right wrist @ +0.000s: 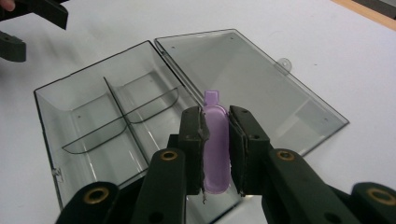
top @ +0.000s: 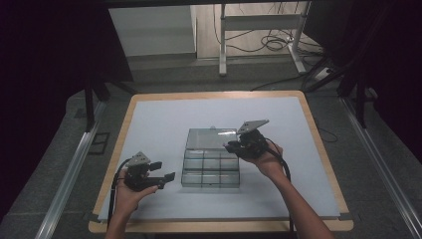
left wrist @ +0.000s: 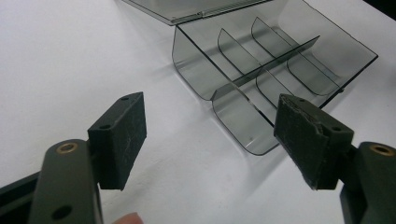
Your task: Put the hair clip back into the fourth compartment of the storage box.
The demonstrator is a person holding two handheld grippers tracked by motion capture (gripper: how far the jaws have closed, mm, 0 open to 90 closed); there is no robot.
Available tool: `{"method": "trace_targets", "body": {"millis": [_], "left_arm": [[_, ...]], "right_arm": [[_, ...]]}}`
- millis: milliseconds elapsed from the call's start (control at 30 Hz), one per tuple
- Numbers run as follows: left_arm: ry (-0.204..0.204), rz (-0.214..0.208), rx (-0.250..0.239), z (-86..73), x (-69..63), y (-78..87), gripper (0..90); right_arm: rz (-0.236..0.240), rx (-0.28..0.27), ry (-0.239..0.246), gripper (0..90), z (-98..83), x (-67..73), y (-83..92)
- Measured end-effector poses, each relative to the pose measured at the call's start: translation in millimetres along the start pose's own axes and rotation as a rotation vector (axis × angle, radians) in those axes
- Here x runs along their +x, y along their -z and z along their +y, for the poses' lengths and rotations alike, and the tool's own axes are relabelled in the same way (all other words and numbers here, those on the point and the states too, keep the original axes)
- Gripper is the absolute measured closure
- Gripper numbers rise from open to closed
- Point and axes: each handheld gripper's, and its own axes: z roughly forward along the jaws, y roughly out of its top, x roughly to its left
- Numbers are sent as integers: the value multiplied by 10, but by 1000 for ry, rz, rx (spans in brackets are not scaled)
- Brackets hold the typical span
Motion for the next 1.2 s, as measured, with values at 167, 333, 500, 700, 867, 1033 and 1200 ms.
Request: {"method": "trace_targets", "body": {"millis": [167, 333, 500, 700, 867, 1033, 1200], "left_arm": [[0, -1, 0, 0, 0, 2, 259], [-1, -3, 3, -1, -4, -9, 258], [-2, -1, 2, -1, -3, -7, 258], [-1, 1, 0, 0, -1, -2, 258], [-1, 1, -2, 0, 0, 3, 258], [-3, -2, 3, -1, -6, -11, 258], [-3, -1, 5, -1, -5, -13, 258]], "right_arm": [[16, -2, 9, 747, 22, 47, -46], [27, 1, 17, 746, 37, 91, -93], [38, 1, 22, 746, 61, 126, -131], [55, 5, 27, 746, 84, 189, -178], [70, 6, 39, 746, 100, 241, -215], [85, 11, 46, 746, 115, 296, -253], [101, 10, 52, 746, 136, 347, -293]]}}
